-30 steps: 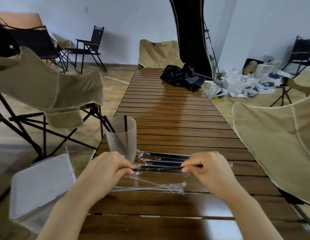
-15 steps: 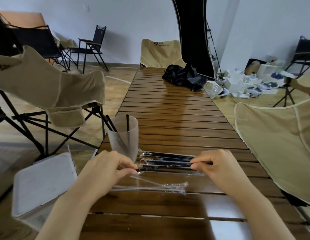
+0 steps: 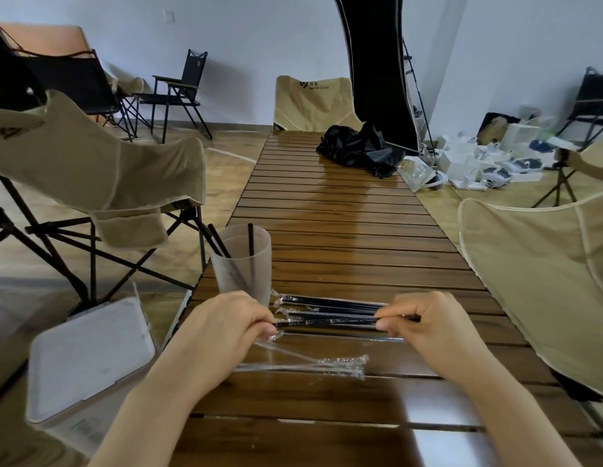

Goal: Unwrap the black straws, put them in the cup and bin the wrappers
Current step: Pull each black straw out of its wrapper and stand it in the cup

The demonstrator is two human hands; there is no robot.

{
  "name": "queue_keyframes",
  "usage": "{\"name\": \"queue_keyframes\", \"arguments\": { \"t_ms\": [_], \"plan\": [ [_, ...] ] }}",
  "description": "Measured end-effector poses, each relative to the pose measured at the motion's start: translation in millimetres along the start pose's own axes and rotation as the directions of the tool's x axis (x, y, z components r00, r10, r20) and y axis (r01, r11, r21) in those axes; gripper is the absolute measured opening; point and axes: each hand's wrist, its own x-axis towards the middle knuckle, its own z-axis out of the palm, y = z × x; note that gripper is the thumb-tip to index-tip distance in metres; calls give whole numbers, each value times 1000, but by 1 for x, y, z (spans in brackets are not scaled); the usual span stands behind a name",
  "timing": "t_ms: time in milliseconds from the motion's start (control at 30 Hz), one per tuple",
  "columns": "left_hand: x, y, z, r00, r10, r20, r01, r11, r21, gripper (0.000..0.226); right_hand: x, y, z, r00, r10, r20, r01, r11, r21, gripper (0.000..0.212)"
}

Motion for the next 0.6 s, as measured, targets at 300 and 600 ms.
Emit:
{"name": "queue_keyframes", "arguments": {
  "t_ms": [300,600],
  "plan": [
    [-2,-4,3,1000,1,-14,-1,1000,3,16,0,-2,2,1000,-21,-12,20,999,-39,37],
    [-2,-1,3,1000,-1,5,1,1000,-15,14,0,-4,5,1000,-12,-19,11,998,-54,30]
  ]
}}
